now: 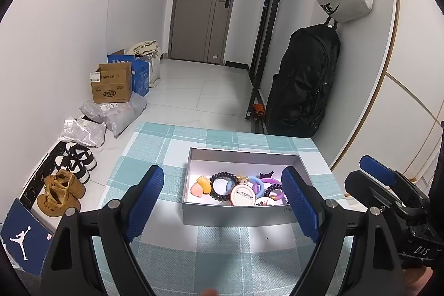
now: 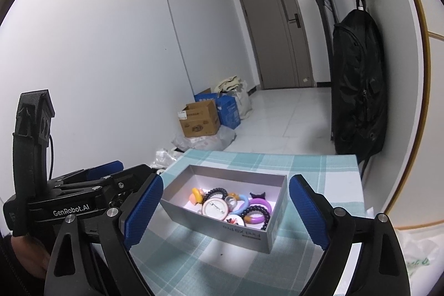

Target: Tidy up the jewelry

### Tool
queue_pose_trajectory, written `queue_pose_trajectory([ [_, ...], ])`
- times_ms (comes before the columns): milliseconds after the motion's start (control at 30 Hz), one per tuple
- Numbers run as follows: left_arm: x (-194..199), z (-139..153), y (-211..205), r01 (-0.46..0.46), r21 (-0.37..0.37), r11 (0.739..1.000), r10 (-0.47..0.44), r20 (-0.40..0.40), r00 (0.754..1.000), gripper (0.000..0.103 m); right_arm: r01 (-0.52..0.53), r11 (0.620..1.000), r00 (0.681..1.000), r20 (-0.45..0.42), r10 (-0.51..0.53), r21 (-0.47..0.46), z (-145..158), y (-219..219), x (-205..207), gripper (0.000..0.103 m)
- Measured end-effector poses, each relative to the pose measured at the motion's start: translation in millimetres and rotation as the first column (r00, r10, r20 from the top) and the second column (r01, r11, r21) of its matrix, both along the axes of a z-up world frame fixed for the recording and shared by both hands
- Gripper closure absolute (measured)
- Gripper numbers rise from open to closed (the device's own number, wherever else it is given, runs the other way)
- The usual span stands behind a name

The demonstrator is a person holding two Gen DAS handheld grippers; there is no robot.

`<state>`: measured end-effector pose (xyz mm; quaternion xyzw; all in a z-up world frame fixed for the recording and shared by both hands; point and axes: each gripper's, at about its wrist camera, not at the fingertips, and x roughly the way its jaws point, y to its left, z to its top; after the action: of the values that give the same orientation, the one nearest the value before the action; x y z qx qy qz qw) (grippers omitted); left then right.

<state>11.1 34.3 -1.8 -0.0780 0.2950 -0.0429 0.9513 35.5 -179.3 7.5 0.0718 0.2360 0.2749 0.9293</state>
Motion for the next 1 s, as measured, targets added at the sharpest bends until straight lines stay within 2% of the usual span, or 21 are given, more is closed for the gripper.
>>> queue_pose_trajectory([
  [233, 1.9, -1.4, 3.1, -0.009, -0.023, 1.000, 0.009, -0.015, 1.000, 0.019, 0.001, 1.000, 1.000, -0.005, -0.001, 0.002, -0.6, -0.1, -0.5, 0.009],
  [533, 2.7, -0.8, -0.3, -0.010, -0.003, 1.000, 0.010, -0.014, 1.000, 0.019, -0.002, 1.000, 1.000, -0.012, 0.002, 0.001, -1.2, 0.2, 0.0, 0.009],
  [1000, 4.2, -1.0, 0.5, -0.006, -0.011, 1.000, 0.006, -0.020, 1.000, 0.019, -0.001, 1.000, 1.000, -0.016, 0.001, 0.001, -2.0, 0.6, 1.4, 0.009],
])
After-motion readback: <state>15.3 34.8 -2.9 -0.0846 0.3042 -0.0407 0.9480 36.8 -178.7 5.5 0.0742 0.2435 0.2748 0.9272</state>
